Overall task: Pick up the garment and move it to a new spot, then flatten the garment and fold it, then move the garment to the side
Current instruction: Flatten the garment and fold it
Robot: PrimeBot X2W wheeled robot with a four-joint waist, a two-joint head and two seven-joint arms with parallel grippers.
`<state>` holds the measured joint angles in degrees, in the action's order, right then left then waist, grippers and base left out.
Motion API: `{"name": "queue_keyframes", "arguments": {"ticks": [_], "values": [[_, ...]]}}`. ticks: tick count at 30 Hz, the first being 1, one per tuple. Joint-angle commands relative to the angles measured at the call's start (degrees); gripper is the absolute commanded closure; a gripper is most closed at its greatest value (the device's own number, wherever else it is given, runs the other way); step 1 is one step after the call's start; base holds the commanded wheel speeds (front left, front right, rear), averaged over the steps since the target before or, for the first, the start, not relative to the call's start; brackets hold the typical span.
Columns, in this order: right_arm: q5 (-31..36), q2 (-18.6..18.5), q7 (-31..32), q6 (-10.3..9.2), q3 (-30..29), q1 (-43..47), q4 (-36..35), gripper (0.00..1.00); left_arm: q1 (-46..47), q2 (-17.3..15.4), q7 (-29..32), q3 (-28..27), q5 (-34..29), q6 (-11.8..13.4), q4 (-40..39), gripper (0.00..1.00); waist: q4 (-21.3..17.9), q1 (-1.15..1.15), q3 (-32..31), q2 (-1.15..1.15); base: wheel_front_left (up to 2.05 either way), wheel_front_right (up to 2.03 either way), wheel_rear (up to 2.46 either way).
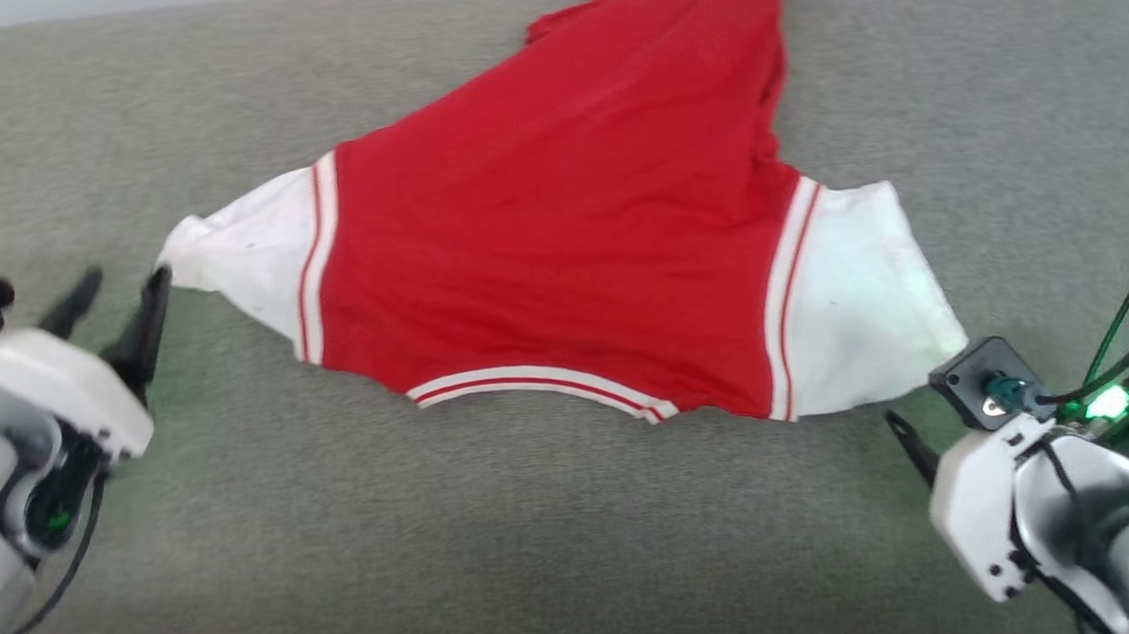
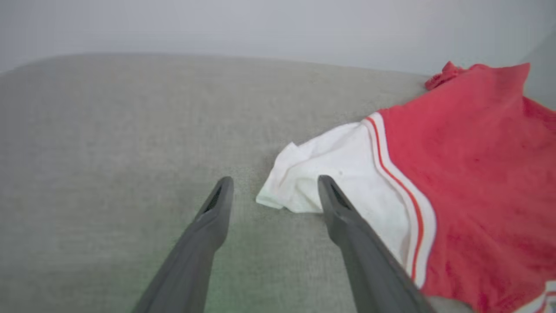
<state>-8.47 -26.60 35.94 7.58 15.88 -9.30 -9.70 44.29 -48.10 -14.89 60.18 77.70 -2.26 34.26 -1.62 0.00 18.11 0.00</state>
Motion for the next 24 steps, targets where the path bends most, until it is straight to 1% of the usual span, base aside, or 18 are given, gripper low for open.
{"name": "queue_keyframes", "arguments": {"ticks": [1, 5, 6, 9, 12, 15, 16, 17, 20, 22, 23, 24], "values": [[-1.84, -2.39, 2.36, -0.15, 0.72, -0.03, -1.52, 0.00, -1.43, 1.16, -0.35, -5.14, -4.48, 1.44, -1.30, 0.00, 2.40, 0.00, -0.05, 0.00, 0.00, 0.00, 0.00], [-6.07, -7.64, 6.82, -0.15, 2.18, -1.24, -3.40, 0.00, -9.75, 5.90, -0.35, -19.61, -18.89, 5.17, -7.56, 0.00, 5.01, 0.00, 0.56, 0.00, 0.00, 0.00, 0.00], [-7.11, -8.33, 7.62, -0.15, 2.30, -1.35, -3.47, 0.00, -11.92, 7.14, -0.36, -23.21, -22.34, 5.78, -9.82, 0.00, 5.66, 0.00, 0.81, 0.00, 0.00, 0.00, 0.00], [-8.92, -10.39, 9.40, -0.15, 2.64, -1.96, -3.21, 0.00, -19.51, 11.62, -0.36, -32.97, -32.28, 6.39, -16.04, 0.00, 7.35, 0.00, 1.59, 0.00, 0.00, 0.00, 0.00], [-9.83, -11.46, 10.54, -0.15, 3.15, -2.62, -2.60, 0.00, -25.55, 15.74, -0.37, -40.76, -40.17, 5.39, -21.18, 0.00, 8.59, 0.00, 2.46, 0.00, 0.00, 0.00, 0.00], [-10.14, -12.76, 12.06, -0.15, 4.30, -3.15, -1.70, 0.00, -30.06, 19.62, -0.37, -46.65, -45.92, 3.32, -24.32, 0.00, 9.41, 0.00, 3.30, 0.00, 0.00, 0.00, 0.00], [-10.15, -12.86, 12.35, -0.16, 4.56, -3.26, -1.31, 0.00, -31.31, 20.79, -0.37, -48.32, -47.08, 2.49, -24.94, 0.00, 9.60, 0.00, 3.56, 0.00, 0.00, 0.00, 0.00], [-10.15, -12.86, 12.35, -0.16, 4.56, -3.26, -1.31, 0.00, -31.31, 20.79, -0.37, -48.32, -47.08, 2.49, -24.94, 0.00, 9.60, 0.00, 3.56, 0.00, 0.00, 0.00, 0.00], [-10.05, -12.93, 13.26, -0.16, 5.52, -3.43, 0.11, 0.00, -33.12, 23.11, -0.37, -51.83, -50.87, -0.25, -25.74, 0.00, 9.97, 0.00, 4.34, 0.00, 0.00, 0.00, 0.00], [-9.82, -12.83, 13.51, -0.16, 5.91, -3.40, 1.18, 0.59, -33.89, 24.16, -0.37, -53.51, -52.83, -1.92, -25.72, 0.00, 10.04, 0.00, 4.75, 0.00, 0.00, 0.00, 0.00], [-9.68, -12.39, 13.23, -0.18, 5.56, -3.45, 1.79, 0.83, -34.02, 24.37, -0.37, -54.28, -53.52, -2.49, -25.70, 0.00, 9.97, 0.00, 4.93, 0.00, 0.00, 0.00, 0.00], [-9.68, -11.93, 13.36, -0.24, 5.24, -3.41, 2.41, 1.00, -33.99, 24.78, -0.38, -55.05, -54.13, -3.01, -25.63, 0.00, 9.85, 0.00, 5.08, 0.00, 0.00, 0.00, 0.00]]}}
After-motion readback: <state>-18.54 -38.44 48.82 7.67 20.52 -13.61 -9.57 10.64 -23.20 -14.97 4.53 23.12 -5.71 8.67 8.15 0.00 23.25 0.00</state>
